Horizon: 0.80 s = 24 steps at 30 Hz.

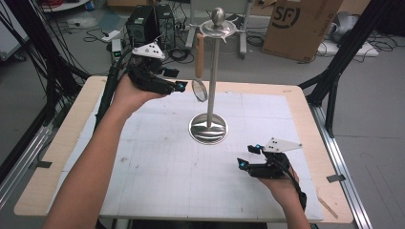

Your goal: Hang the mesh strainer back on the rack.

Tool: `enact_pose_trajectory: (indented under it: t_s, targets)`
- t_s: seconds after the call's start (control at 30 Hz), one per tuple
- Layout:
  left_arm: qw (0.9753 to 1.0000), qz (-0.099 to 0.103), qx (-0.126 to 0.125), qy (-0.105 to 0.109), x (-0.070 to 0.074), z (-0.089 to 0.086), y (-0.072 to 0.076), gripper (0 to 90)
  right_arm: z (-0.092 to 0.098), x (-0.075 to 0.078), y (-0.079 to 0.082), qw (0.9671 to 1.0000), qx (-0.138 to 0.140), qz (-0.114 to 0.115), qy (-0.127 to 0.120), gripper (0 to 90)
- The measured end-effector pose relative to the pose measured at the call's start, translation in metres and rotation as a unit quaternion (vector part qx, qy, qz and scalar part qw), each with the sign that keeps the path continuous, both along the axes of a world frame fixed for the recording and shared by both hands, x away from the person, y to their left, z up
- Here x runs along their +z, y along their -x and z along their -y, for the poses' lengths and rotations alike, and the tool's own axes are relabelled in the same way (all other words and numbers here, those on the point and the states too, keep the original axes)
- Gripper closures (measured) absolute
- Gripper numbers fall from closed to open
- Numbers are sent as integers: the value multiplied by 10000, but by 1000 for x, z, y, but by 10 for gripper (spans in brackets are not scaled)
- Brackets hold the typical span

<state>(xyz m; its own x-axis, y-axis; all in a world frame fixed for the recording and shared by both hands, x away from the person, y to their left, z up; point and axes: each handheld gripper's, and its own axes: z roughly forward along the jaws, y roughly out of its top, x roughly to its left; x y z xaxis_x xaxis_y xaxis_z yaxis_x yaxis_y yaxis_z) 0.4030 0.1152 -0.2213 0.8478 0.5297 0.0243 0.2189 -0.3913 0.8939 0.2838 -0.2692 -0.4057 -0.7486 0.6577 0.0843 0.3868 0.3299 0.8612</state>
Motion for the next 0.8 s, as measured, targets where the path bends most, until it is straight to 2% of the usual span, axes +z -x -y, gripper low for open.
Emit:
enact_pose_trajectory:
  t_s: [0.2, 0.3, 0.53, 0.8]
  targets:
    - [9999, -69, -19, 78, -12, -8, 6, 395, -2, -1, 0, 10000, 11, -14, 17, 323]
    - [9995, -158, -111, 234, -19, -11, 10, 369, -3, -2, 0, 10000, 23, -12, 29, 323]
    - [9994, -164, -220, 202, -31, -12, 18, 336, -3, -1, 0, 10000, 17, -9, 32, 323]
    - [9985, -162, -266, 440, -40, -18, 29, 295, -2, -1, 0, 10000, 14, -14, 8, 323]
